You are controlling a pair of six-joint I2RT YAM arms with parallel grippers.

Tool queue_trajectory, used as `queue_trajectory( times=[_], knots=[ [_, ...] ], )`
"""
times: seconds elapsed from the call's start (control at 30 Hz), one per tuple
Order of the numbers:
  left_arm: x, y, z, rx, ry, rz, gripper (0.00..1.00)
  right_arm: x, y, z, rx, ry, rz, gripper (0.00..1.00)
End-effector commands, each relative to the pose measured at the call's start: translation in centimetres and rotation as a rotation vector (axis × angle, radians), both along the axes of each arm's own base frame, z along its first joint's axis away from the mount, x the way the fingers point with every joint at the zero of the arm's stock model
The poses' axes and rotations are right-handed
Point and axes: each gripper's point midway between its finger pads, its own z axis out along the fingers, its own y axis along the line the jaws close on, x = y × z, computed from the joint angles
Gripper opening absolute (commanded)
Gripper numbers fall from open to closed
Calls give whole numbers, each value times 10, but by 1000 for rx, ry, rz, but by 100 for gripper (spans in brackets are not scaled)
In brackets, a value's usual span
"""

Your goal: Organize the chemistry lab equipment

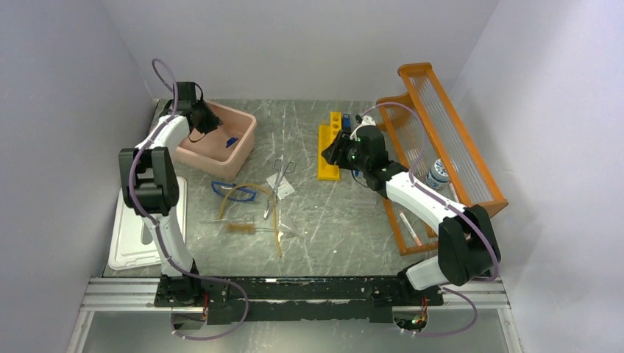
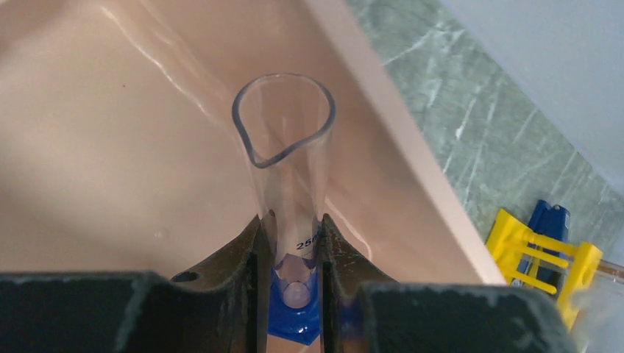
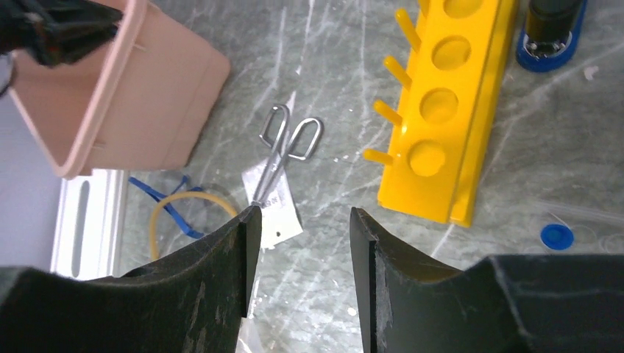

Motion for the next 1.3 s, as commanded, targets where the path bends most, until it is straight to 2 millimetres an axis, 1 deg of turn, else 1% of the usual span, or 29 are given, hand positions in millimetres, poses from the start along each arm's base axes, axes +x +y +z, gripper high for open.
queue_trajectory(
  times=[0.0,0.13,0.23,0.33,0.47,0.53,0.63,0.77,0.9,1.03,1.07,1.13,1.2,1.27],
  knots=[
    [7,1,-16,-147,69,30,5,14,15,35,71,-85,30,51],
    [11,3,-37,-186,91,55,5,23,23,33,30,-104,68,51],
    [10,3,-53,-232,133,87,7,28,27,32,-6,-122,88,51],
    [12,7,-62,-239,122,120,13,29,27,31,-54,-154,105,52],
    [16,8,-79,-241,140,133,22,31,19,23,-132,-182,102,52],
    [18,10,-82,-228,144,140,26,32,17,25,-154,-197,102,52],
    [21,16,-79,-193,143,153,35,33,18,28,-161,-210,105,53],
    [22,21,-67,-144,136,128,45,30,25,23,-146,-187,103,53],
    [19,19,-45,-120,116,86,48,29,30,25,-143,-153,89,54],
    [14,17,-8,-79,52,18,50,29,36,30,-184,-159,86,54],
    [11,18,1,-56,45,2,50,26,36,26,-200,-142,91,54],
    [4,21,21,-5,22,-20,52,23,40,27,-204,-134,104,54],
    [-6,21,38,33,1,-46,53,18,48,22,-214,-115,136,55],
    [-18,13,56,53,-35,-97,54,11,60,14,-239,-96,176,55]
  ],
)
